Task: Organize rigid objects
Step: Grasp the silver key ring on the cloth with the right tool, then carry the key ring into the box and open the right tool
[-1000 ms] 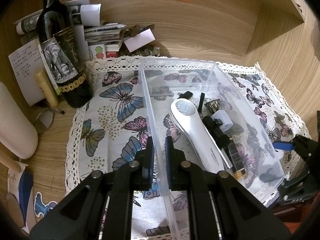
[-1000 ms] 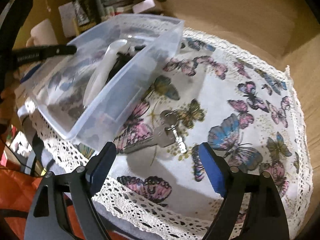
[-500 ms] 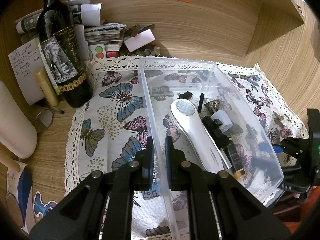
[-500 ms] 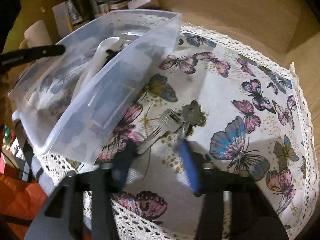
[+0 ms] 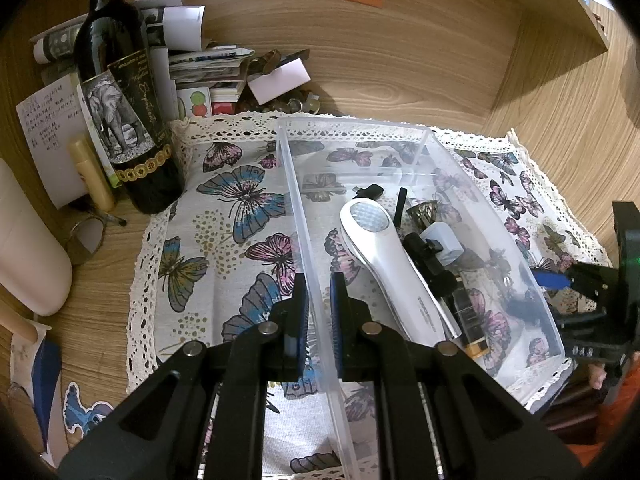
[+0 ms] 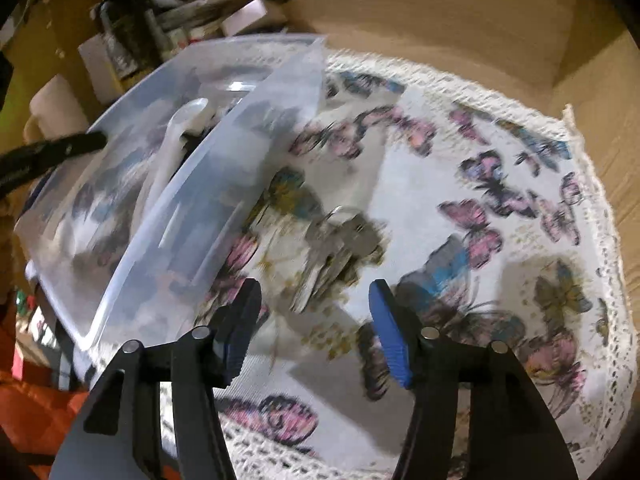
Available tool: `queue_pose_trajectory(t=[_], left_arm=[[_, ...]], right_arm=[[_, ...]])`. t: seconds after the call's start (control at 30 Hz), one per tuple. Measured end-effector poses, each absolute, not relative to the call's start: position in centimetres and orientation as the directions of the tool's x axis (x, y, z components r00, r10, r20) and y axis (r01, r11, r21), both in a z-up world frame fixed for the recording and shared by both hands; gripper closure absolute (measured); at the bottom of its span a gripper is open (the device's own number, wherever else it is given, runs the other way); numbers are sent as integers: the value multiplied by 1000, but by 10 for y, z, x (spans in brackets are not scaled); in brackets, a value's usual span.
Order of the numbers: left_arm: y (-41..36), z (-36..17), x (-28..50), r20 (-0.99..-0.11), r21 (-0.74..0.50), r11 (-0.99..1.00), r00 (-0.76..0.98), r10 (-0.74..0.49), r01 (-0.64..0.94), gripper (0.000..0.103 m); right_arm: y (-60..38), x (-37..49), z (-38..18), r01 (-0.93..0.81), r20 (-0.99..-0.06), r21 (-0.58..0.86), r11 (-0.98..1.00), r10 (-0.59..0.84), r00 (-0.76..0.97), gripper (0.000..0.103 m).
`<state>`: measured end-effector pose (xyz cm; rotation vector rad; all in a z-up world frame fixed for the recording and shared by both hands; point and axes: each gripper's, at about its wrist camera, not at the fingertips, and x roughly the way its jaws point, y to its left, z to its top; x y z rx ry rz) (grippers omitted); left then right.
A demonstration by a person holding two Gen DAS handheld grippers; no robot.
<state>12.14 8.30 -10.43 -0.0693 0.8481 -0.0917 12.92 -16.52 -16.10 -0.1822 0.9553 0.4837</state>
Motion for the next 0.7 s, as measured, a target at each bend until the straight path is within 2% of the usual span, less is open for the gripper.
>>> queue_pose_trajectory(t=[0.1, 0.27, 0.3, 0.4, 0.43, 0.47, 0.7], left_arm=[[83, -104, 121, -745, -99, 994, 658, -109, 53, 93], [81, -103, 121, -744, -103, 993, 658, -112, 53, 93], [80, -103, 121, -744, -104, 993, 658, -113, 53, 93], [80, -103, 121, -743, -107, 993, 659, -116, 54, 93], [78, -103, 121, -743, -109, 993, 659, -118, 55, 93], [79, -103, 121, -743, -108, 993, 659, -117, 54, 93], [78, -103, 122, -742, -113, 992, 660, -122, 56, 93]], right_arm=[[-165, 143, -163, -444, -825, 79, 892, 309, 474, 50], [-150, 158, -173, -419, -829, 26, 908, 254, 498, 49], [-147, 158, -173, -421, -824, 12, 907, 247, 510, 52], [-145, 158, -172, -428, -816, -1, 904, 247, 523, 71], [-144, 158, -171, -436, -815, -4, 900, 250, 523, 85], [-142, 157, -169, -438, -816, -16, 899, 242, 525, 95], [-144, 155, -162, -435, -808, -26, 900, 237, 540, 95]])
